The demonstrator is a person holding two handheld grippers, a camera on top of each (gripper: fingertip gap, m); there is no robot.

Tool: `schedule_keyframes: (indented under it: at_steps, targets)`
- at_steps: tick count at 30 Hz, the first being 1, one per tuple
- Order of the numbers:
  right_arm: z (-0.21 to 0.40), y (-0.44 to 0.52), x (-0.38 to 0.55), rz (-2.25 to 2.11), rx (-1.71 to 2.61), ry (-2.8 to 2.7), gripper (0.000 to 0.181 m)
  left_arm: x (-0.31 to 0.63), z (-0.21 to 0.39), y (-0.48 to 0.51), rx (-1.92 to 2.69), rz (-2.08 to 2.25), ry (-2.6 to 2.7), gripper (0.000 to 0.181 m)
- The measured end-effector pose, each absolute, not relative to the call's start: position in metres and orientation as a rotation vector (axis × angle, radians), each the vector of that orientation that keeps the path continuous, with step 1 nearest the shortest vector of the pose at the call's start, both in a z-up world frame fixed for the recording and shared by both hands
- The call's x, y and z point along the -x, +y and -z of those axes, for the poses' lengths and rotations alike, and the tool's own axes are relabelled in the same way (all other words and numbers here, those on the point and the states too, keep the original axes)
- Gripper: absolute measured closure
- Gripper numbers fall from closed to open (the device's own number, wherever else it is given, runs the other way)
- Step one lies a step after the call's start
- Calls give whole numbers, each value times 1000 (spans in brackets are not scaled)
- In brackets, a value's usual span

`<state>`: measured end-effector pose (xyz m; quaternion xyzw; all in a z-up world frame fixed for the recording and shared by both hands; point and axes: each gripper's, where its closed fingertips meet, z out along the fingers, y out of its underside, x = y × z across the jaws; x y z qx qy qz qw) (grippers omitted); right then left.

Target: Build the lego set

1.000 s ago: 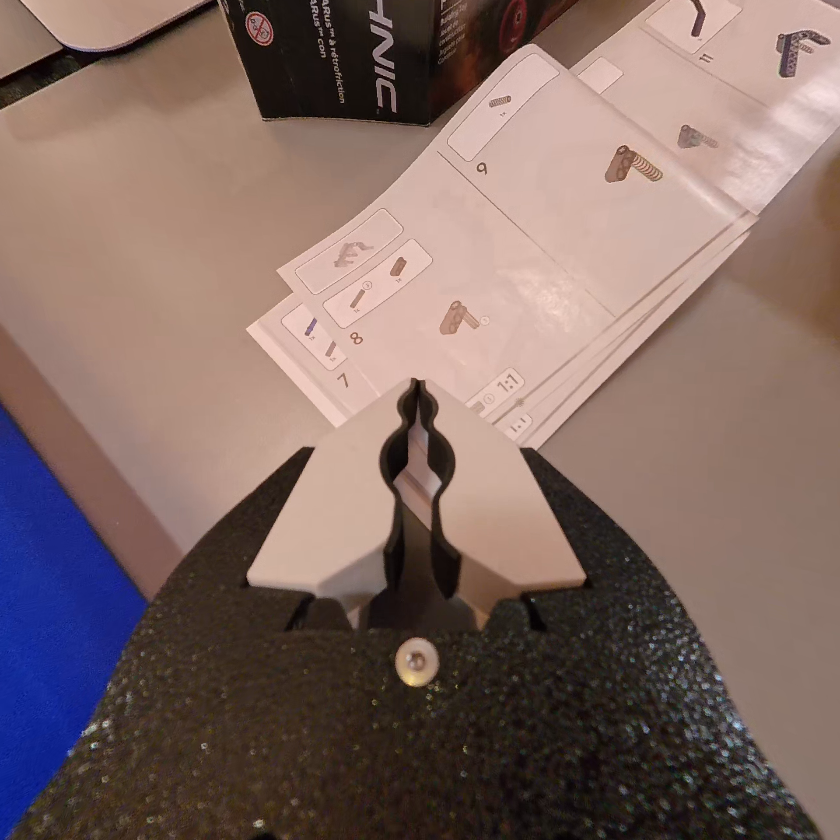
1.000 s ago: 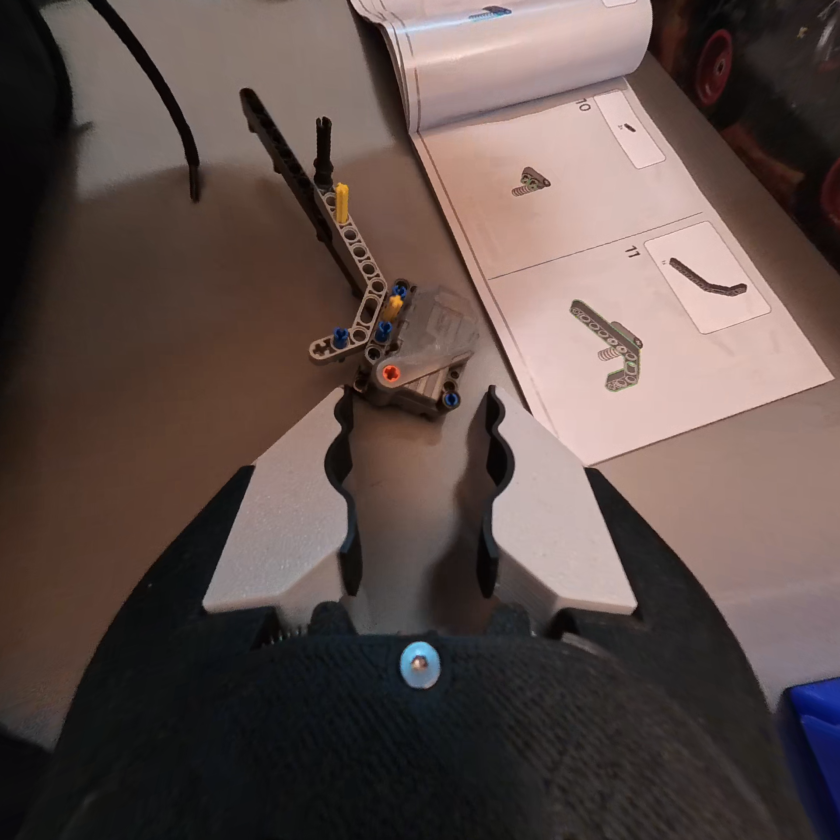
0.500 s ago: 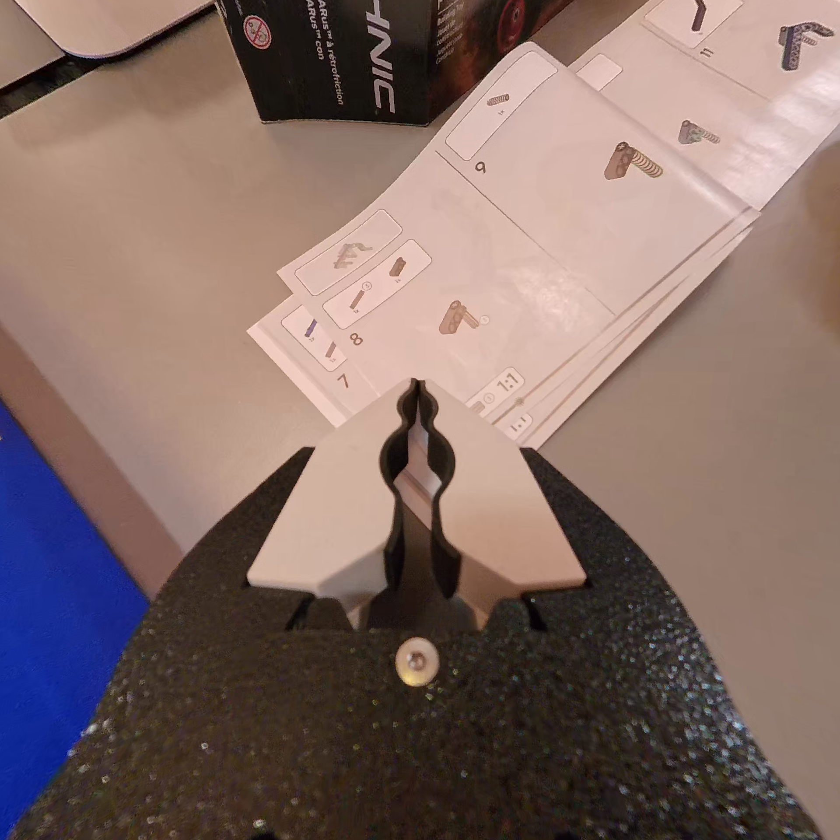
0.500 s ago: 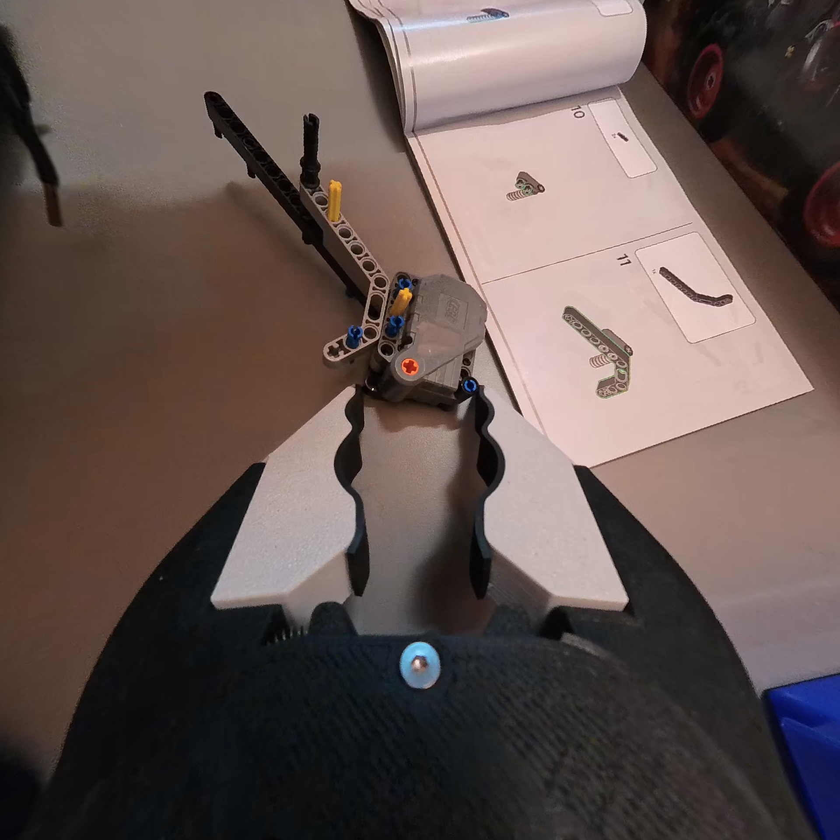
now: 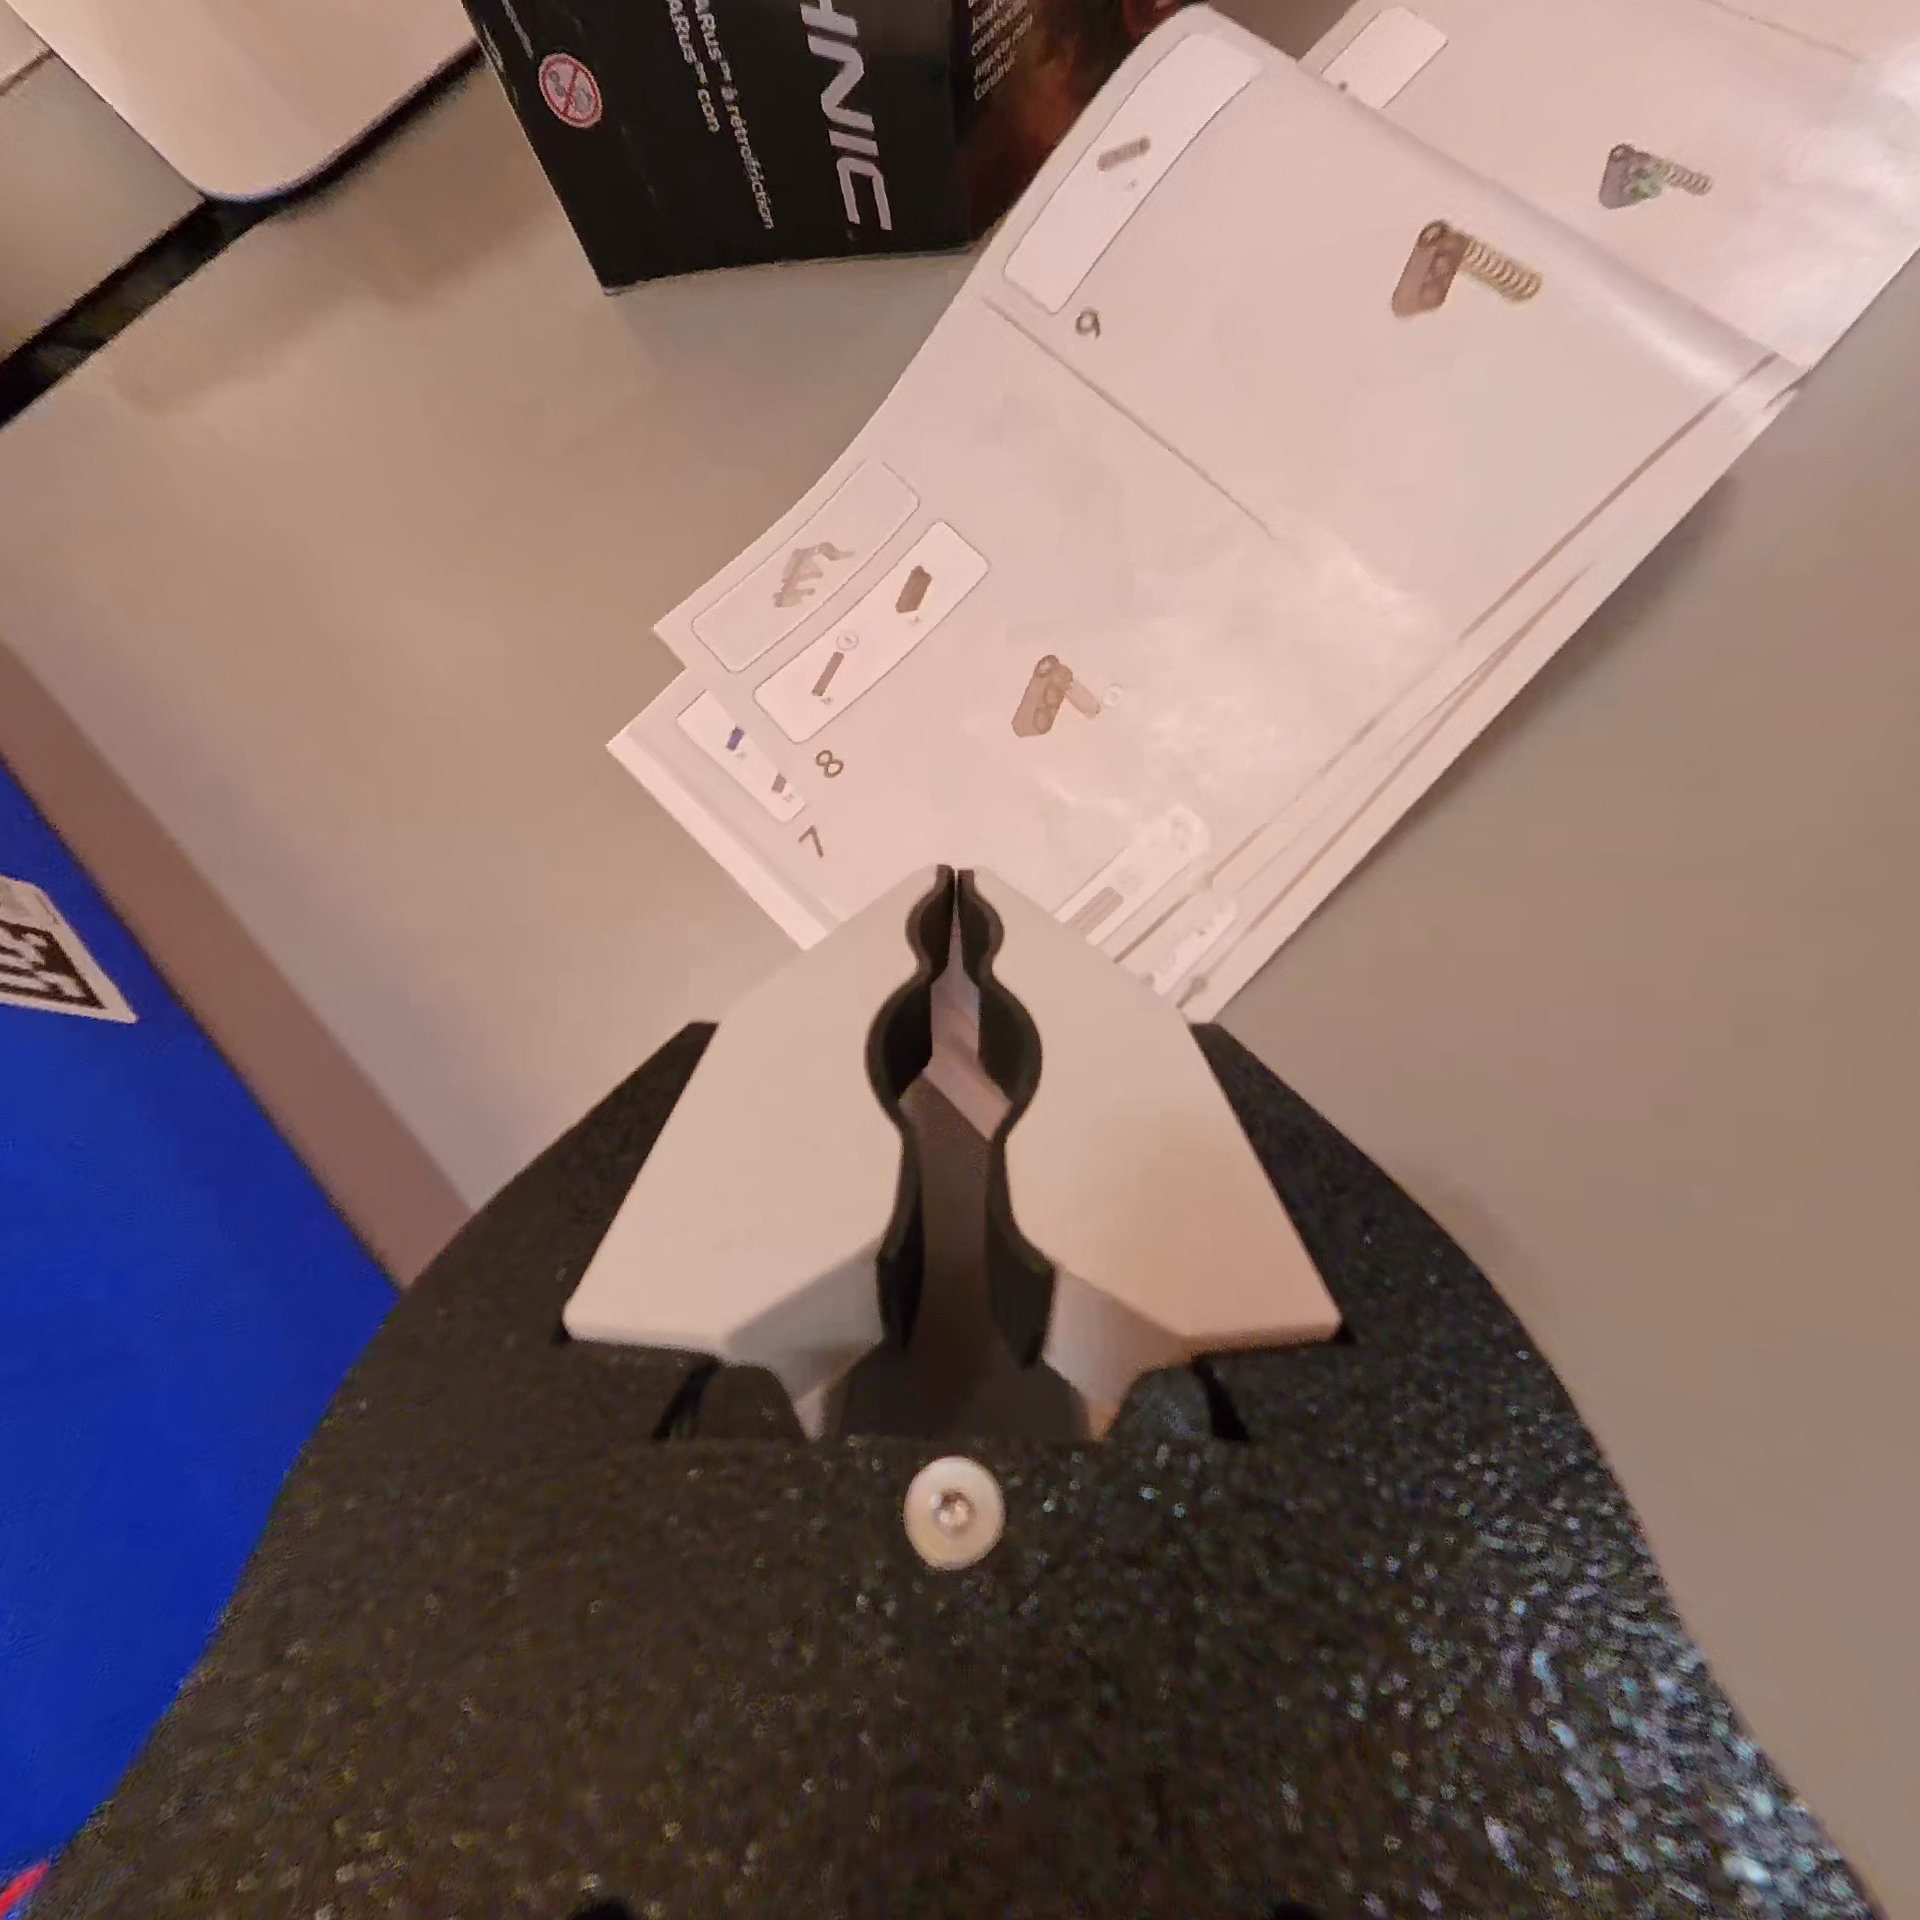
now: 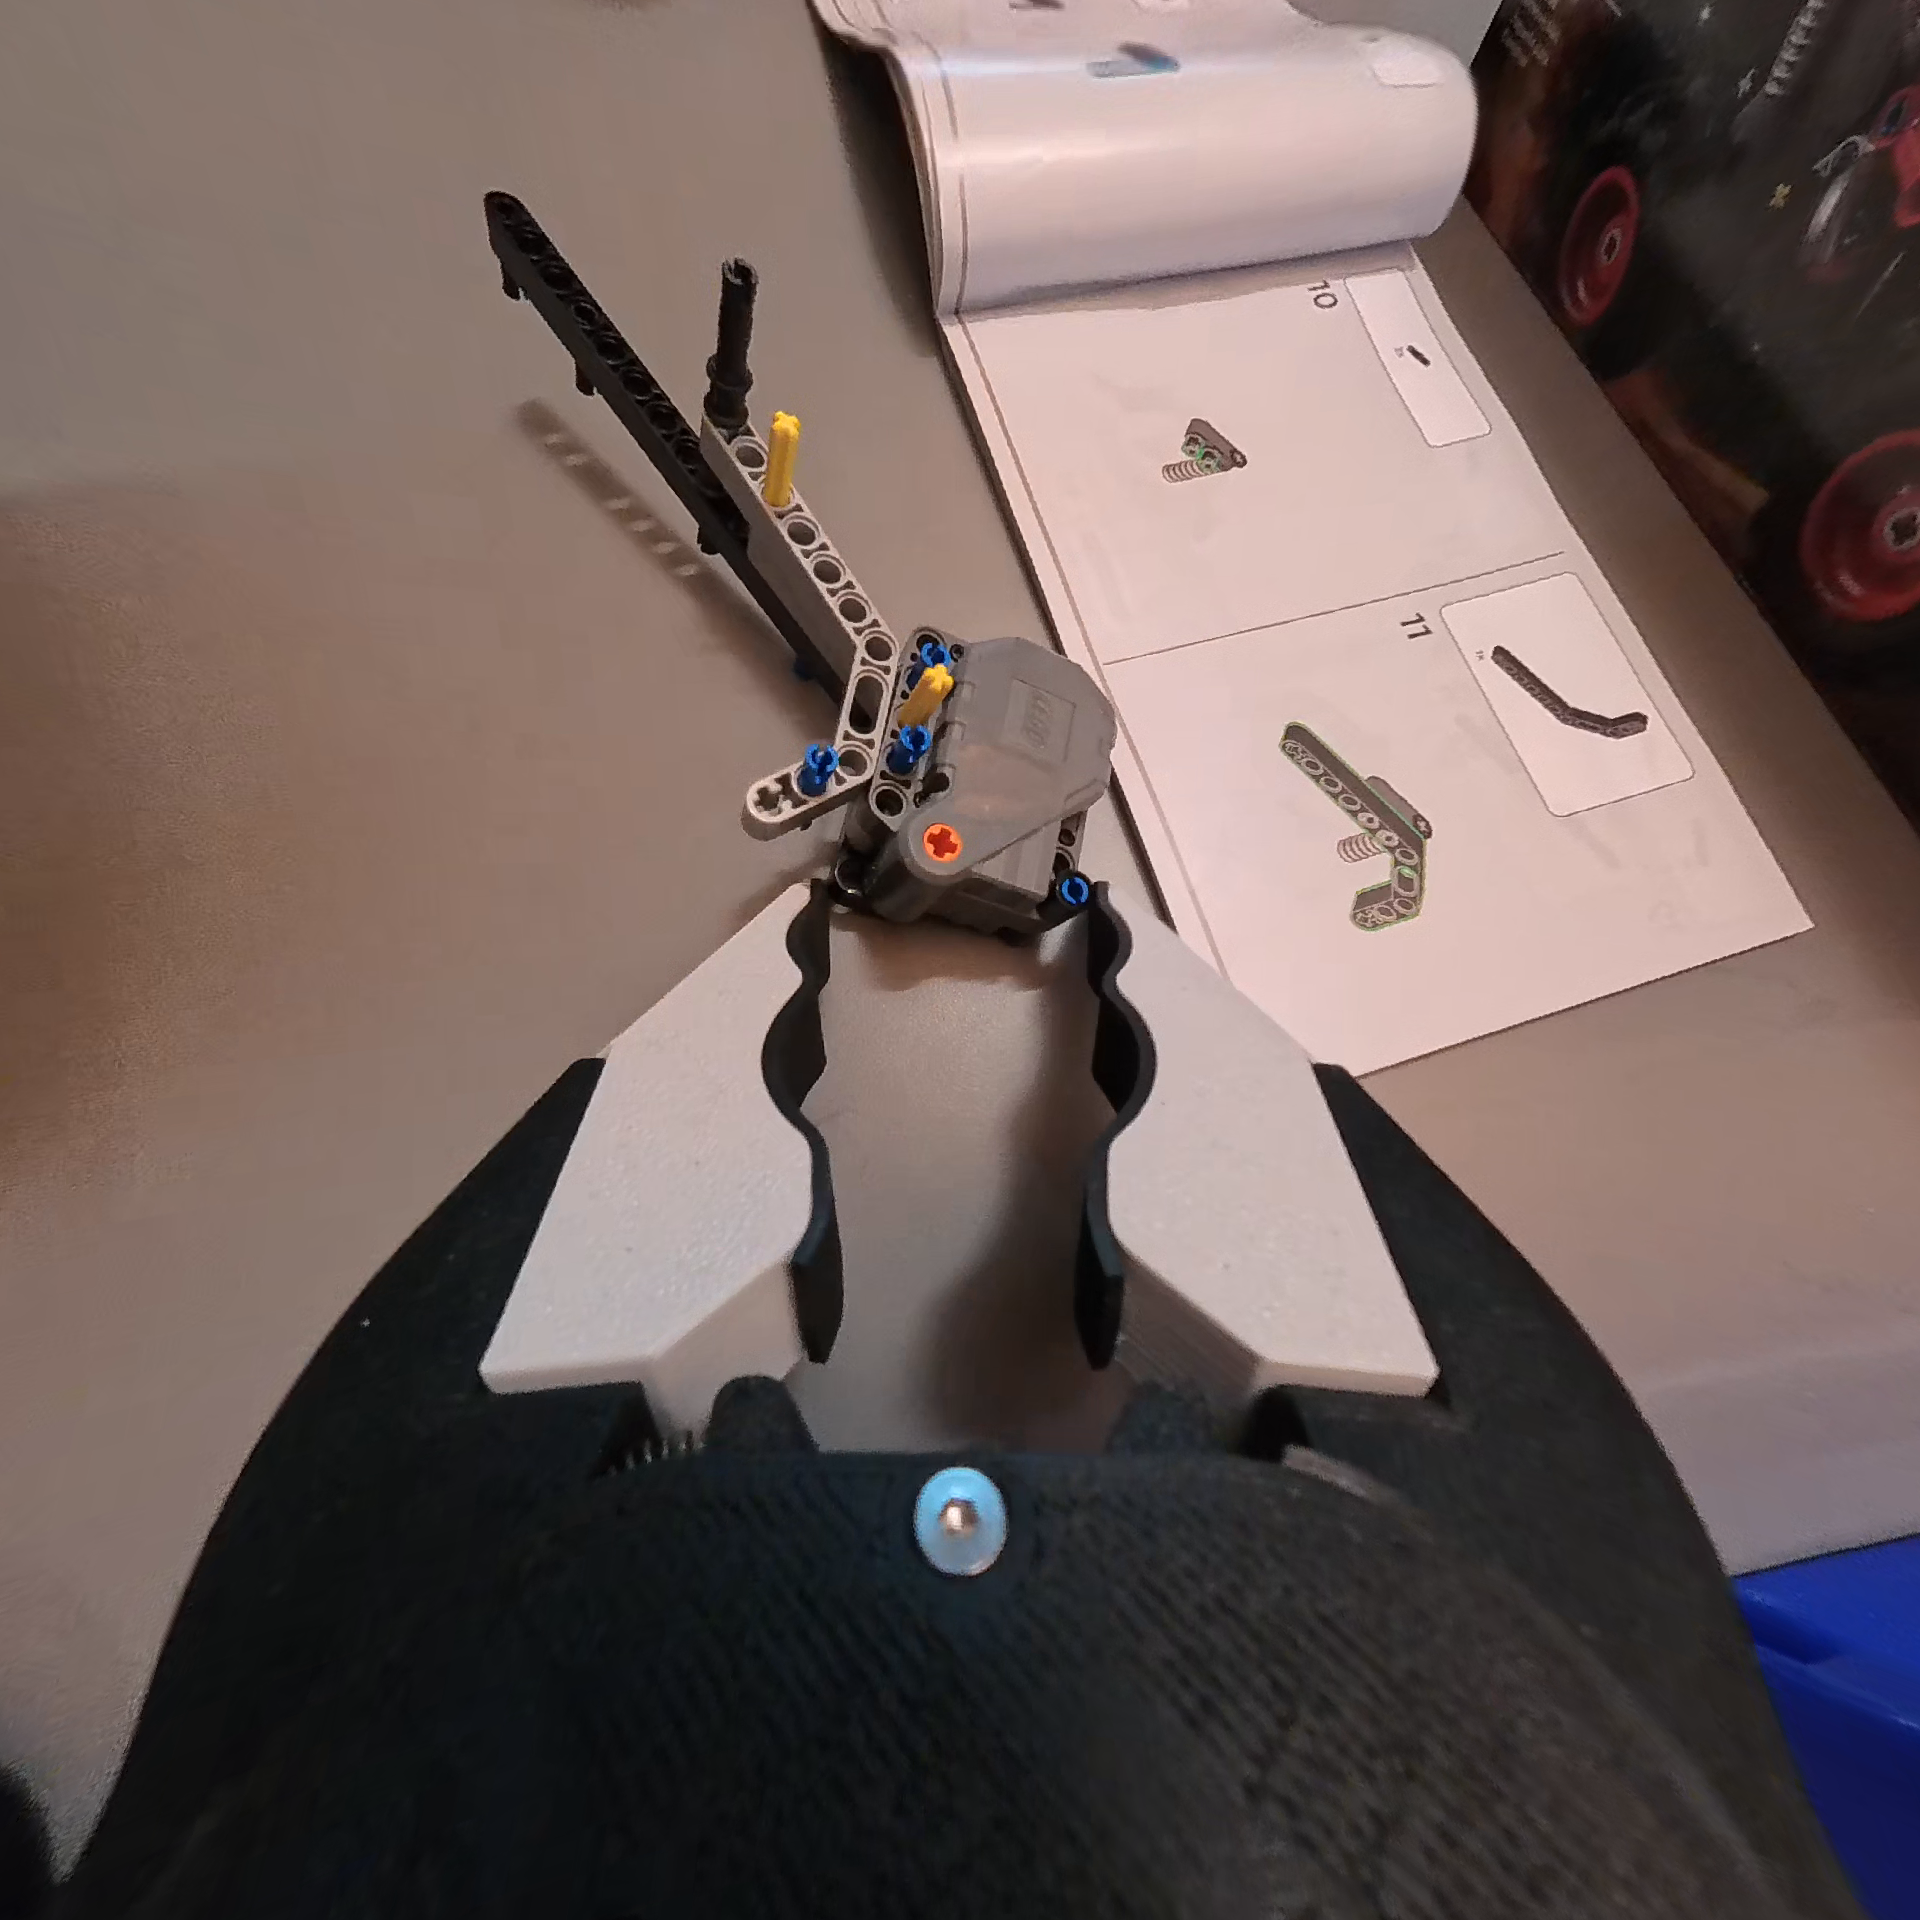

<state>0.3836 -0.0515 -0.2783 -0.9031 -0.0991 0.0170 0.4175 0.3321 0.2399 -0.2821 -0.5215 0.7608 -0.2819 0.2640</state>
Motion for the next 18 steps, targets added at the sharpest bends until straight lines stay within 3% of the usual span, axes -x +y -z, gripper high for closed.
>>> schedule_keyframes:
  at_steps: [1,9,11,13,18]
  targets:
    - [278,-51,-384,-38,2265,-253,133,-333,281,240,1396,752,2052,181]
    - [235,-63,-395,58,2085,-211,112,-336,251,225,1340,902,1946,181]
    - [191,-68,-399,135,1882,-180,115,-332,242,211,1308,981,1939,181]
    - [136,-69,-408,239,1626,-61,143,-324,233,198,1293,1083,1931,181]
    - [80,20,-343,389,1574,-161,130,-288,207,212,1269,1129,1885,181]
